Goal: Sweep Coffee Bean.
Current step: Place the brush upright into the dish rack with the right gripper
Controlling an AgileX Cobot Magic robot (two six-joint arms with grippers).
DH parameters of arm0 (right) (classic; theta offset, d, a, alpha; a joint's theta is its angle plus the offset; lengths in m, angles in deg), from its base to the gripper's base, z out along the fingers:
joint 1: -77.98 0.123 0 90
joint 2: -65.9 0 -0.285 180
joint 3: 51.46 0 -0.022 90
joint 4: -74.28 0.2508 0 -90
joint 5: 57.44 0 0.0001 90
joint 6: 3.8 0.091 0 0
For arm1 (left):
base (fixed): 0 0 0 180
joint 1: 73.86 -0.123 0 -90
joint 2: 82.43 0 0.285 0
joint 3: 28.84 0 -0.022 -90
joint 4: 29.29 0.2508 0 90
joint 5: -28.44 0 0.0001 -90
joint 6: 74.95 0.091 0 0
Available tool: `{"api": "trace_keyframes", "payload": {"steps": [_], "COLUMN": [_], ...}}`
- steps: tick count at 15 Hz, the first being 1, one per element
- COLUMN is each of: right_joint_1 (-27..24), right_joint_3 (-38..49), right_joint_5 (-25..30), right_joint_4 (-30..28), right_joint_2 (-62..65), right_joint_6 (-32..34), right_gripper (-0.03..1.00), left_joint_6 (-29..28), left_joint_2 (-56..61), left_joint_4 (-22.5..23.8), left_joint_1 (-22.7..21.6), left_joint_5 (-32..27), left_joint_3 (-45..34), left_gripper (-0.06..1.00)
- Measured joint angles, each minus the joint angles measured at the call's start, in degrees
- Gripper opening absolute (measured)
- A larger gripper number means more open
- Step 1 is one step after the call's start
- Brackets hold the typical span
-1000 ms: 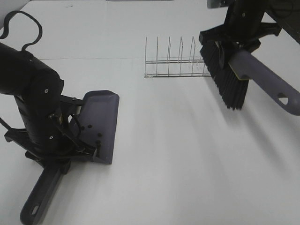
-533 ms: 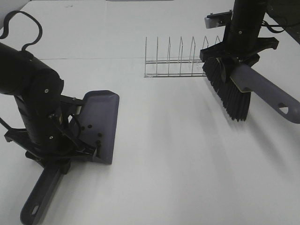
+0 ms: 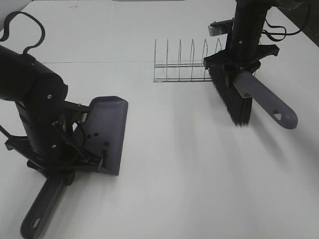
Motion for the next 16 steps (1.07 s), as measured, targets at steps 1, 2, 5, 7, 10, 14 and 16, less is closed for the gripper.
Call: {"api": "trace_keyframes", "payload": {"steps": [1,2,5,7,10,14,16], "right_joint_1": [0.0,-0.2,-1.7,-2.7,-3.1,-3.1,-3.1], "right_joint_3": [-2.3,-4.4,-7.2,-7.7,-7.8,-7.8,-7.8], "right_joint_5": [0.3,1.7,1.1,0.5,0.2,-0.1,0.0], "right_joint_4": [-0.6,-1.0,-0.8,-1.1,-0.4,-0.4,-1.7], "right_joint_2": [-0.9,-1.5,-2.5,-2.5,-2.5,-2.5,-2.3], "right_joint_6": [0.2,0.2,0.2,0.2,-0.2,-0.2,-0.2], "right_gripper": [0.3,0.3,0.3,0.3,0.3,0.3,0.3], "left_joint_6": [0.0,0.0,0.0,-0.1,-0.1,-0.1,-0.1], "left_joint_2": [0.0,0.0,0.0,0.0,0.0,0.0,0.0], "left_joint_4": [0.0,0.0,0.0,0.0,0.0,0.0,0.0], "left_joint_1": [0.0,0.0,0.0,0.0,0.0,0.0,0.0], "left_joint_5": [0.0,0.0,0.0,0.0,0.0,0.0,0.1], "left_joint_3": [0.0,0.0,0.0,0.0,0.0,0.0,0.0], "left_gripper": [0.37,0.37,0.37,0.37,0.37,0.37,0.37]}}
